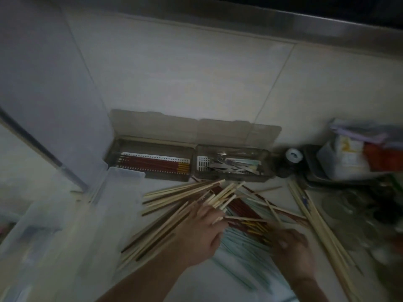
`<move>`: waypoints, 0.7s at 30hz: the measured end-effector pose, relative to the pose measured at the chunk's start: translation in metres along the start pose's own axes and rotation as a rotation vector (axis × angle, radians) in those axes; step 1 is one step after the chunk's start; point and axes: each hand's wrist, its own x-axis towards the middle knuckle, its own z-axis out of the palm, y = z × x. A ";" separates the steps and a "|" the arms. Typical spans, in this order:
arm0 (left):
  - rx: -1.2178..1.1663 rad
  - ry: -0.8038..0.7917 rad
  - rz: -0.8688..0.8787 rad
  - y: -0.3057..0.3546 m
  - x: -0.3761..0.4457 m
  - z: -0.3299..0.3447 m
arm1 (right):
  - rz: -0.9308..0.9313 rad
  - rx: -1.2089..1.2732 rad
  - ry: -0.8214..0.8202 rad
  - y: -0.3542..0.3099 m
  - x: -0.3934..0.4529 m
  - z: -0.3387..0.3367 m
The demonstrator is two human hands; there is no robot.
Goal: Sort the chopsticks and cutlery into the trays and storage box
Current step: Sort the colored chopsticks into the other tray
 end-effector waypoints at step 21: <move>0.281 -0.064 -0.138 0.045 0.026 0.035 | -0.201 -0.032 0.024 -0.003 0.003 0.001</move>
